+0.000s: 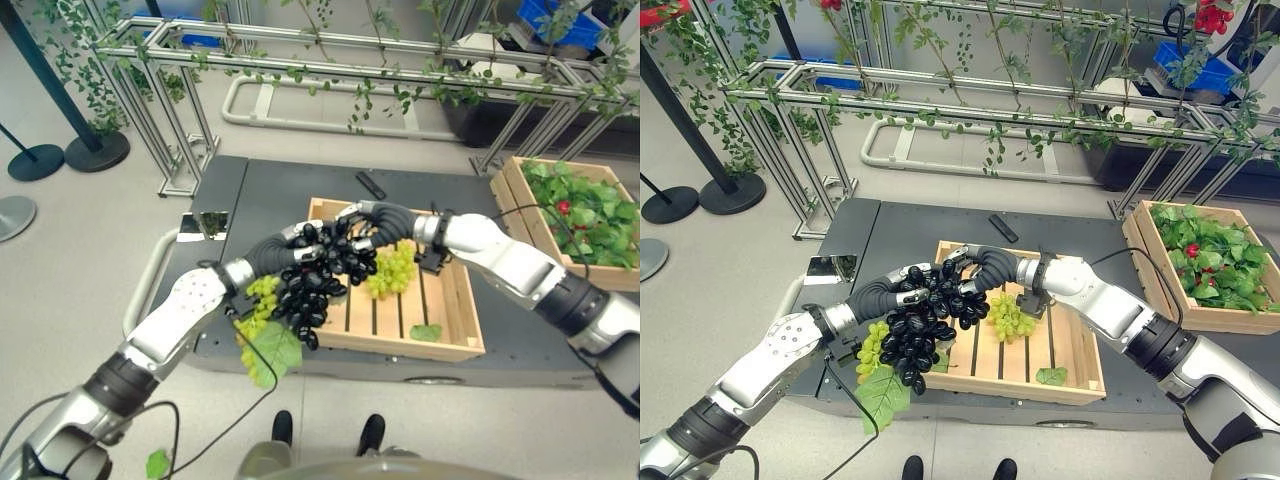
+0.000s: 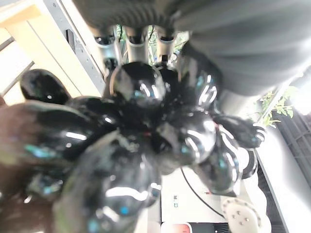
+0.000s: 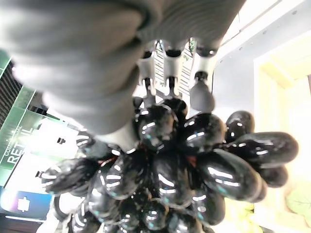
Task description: Pick up the fruits from the basket on one side to the basket on the other side
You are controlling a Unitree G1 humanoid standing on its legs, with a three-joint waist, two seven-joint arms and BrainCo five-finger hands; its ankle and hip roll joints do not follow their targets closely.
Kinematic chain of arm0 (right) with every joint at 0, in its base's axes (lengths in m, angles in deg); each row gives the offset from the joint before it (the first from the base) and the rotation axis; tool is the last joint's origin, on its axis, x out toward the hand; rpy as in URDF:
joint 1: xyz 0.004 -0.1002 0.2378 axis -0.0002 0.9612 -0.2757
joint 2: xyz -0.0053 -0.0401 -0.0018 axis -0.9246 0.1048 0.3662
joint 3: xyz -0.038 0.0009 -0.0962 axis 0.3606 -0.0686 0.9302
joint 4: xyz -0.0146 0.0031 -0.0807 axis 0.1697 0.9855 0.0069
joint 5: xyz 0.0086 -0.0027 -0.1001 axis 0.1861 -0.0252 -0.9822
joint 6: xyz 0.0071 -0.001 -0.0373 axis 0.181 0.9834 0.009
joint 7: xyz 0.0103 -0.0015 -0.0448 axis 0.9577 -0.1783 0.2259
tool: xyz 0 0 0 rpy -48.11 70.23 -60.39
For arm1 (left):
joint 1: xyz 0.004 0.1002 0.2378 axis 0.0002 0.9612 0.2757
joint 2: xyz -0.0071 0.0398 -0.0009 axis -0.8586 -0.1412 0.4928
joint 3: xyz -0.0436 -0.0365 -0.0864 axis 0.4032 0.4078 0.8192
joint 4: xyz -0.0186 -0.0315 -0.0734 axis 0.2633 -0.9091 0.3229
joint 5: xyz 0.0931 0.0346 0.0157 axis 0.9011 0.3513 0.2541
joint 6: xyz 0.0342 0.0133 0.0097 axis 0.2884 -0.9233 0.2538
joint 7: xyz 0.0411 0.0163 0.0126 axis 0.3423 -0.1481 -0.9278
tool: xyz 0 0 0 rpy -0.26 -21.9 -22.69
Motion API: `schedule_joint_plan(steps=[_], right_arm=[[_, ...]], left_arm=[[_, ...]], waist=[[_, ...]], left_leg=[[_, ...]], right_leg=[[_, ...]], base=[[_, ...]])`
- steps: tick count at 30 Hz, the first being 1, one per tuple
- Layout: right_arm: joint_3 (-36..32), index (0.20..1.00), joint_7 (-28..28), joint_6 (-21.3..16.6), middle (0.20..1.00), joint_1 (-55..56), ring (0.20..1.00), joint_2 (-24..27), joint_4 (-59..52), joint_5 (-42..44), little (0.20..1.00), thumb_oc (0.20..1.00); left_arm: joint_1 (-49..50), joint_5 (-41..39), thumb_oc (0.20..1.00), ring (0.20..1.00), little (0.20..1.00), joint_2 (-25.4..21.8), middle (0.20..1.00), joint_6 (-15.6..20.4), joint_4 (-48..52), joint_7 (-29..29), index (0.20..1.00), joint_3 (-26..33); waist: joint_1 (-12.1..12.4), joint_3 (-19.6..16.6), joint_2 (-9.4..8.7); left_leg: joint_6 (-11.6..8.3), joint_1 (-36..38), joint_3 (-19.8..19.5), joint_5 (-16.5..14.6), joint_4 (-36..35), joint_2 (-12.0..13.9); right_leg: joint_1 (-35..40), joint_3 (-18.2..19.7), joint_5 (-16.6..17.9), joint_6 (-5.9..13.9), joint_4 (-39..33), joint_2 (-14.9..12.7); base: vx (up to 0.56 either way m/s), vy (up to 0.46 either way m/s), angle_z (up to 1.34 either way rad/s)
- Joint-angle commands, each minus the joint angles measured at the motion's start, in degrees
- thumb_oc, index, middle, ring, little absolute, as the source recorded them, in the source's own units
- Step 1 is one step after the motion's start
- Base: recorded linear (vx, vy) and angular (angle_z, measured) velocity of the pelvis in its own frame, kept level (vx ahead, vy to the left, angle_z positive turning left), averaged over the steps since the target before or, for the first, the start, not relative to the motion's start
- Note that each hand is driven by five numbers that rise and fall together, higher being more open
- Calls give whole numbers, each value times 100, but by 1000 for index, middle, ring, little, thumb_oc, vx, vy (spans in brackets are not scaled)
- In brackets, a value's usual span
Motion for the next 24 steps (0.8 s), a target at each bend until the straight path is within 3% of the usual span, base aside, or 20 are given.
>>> schedule_joint_plan(steps=[1,4,5,7,24], right_arm=[[-1055,200,-704,-913,200,-1553,200,-466,70,367,200,200],[-1060,200,-693,-902,200,-1506,200,-474,56,376,200,200],[-1074,373,-718,-896,373,-1476,373,-515,100,387,373,373],[-1086,1000,-729,-890,1000,-1456,1000,-527,111,403,1000,1000],[-1312,1000,-615,-887,1000,-909,1000,22,-21,341,1000,1000]], left_arm=[[677,479,200,200,200,7,200,-152,-105,340,200,-789],[704,476,200,200,200,24,200,-142,-113,333,200,-767],[713,455,200,200,200,39,200,-135,-116,318,200,-762],[716,435,200,200,200,38,200,-131,-112,308,200,-755],[1466,-77,200,200,200,-622,200,-15,216,253,200,84]], waist=[[107,-313,-309],[105,-319,-306],[107,-317,-308],[107,-315,-310],[135,-318,-269]], left_leg=[[120,-192,-216,-335,409,-353],[122,-184,-226,-335,407,-357],[121,-192,-226,-332,411,-357],[121,-192,-227,-331,409,-360],[110,-173,-264,-307,401,-376]], right_leg=[[14,-82,320,803,225,-525],[23,-85,311,800,230,-525],[27,-89,308,793,232,-524],[23,-89,309,792,232,-522],[66,-138,308,800,245,-526]], base=[[0,0,0],[0,0,0],[0,0,0],[0,0,0],[-2,0,-1]])
